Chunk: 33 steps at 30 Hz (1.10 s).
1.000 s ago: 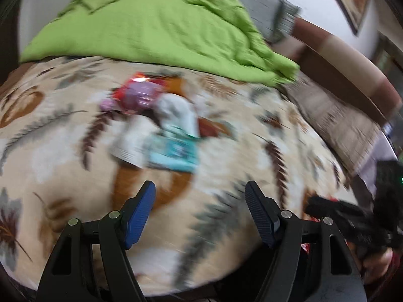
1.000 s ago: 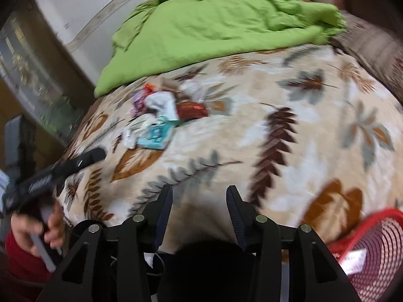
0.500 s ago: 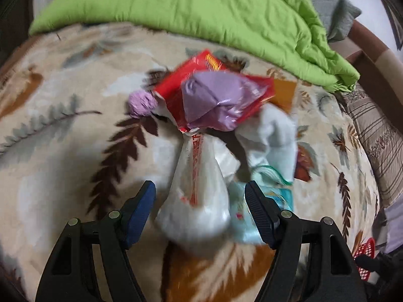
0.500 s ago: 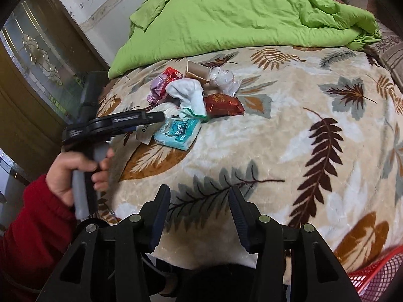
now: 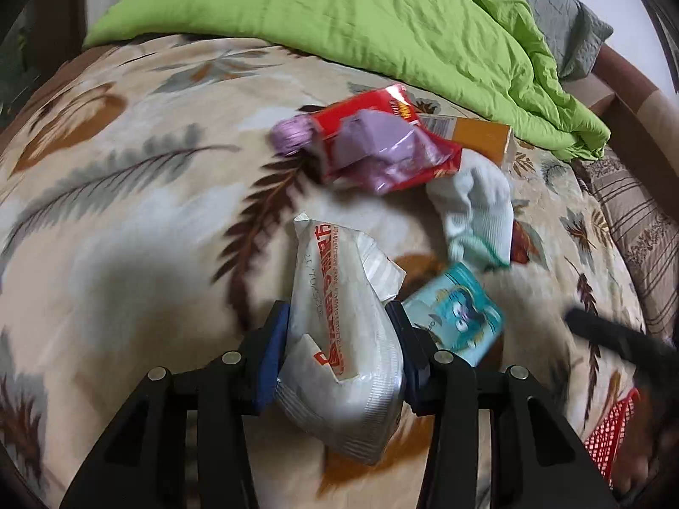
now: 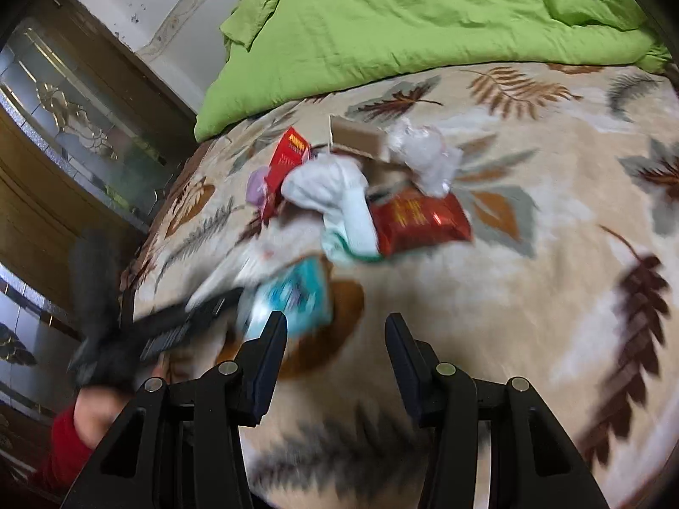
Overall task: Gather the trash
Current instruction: 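Grasp the white plastic bag with the left tool while the right tool grasps the teal tissue pack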
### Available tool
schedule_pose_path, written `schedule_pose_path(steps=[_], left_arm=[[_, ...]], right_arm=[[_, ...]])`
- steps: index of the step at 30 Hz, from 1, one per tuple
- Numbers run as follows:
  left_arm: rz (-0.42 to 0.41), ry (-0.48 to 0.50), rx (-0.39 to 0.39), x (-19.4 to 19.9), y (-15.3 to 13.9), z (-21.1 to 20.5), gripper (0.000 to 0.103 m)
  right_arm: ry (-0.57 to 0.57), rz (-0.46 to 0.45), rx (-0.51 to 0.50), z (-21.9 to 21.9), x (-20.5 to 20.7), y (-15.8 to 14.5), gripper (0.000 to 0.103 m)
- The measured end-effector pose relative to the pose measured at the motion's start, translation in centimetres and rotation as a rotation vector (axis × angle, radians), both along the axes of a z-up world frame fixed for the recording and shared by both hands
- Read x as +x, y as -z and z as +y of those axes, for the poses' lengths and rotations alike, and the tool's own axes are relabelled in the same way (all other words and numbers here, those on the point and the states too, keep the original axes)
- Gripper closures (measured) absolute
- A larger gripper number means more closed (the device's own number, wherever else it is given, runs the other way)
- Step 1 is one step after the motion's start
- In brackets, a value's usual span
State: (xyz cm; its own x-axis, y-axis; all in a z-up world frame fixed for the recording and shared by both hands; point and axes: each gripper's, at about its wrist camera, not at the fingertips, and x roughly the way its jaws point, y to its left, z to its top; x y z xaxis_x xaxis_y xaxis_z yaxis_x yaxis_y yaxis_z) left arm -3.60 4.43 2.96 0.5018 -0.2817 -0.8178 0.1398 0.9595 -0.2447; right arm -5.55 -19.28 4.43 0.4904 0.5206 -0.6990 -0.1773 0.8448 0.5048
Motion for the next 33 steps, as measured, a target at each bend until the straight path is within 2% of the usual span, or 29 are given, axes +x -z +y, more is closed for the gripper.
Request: schedule_pose_path(steps=[6,11,15,17,20,25,30,33], left_arm=[[0.006,-0.043,-0.023,-2.0,-0.3,3.3,0.058],[0.020,-0.067,-0.096,-1.8,-0.3,5.0,0.058],[-0.002,-0.094,-0.076,-1.8,-0.3,5.9,0.058],[-0.017,-0.110,-0.043,-1.9,-0.3,6.5,0.058],[-0.024,-0.140,-0.056,-2.0,-0.2,8.0,0.058],[-0.030,-0.154,-0.082,-2.3,-0.2,9.0,0.058],[-0.037,-0.155,-0.113,-2.6,-0.2,9.5,0.058],[-0.039,-0.153,-0.126,-2.7,-0.2,9.9,0.058]], right_arm=[[-0.004,0.062,0.047,2.6,3.5,2.3,0.056],[-0.070,0.098,0.043,5.8,2.2,3.2,0.056],[-0.179,0.099,0.016,8.4,0.2,2.7,0.056],[-0.192,0.089,0.023,8.7,-0.1,1.9,0.056],[-0.153,0.117,0.016,8.7,0.2,1.5,0.056],[-0.069,0.265,0.093,9.1,0.3,3.5,0.051],[-0.015,0.248,0.079,10.3,1.8,3.0,0.043],[0.005,0.220,0.024,11.6,4.0,2.2,0.043]])
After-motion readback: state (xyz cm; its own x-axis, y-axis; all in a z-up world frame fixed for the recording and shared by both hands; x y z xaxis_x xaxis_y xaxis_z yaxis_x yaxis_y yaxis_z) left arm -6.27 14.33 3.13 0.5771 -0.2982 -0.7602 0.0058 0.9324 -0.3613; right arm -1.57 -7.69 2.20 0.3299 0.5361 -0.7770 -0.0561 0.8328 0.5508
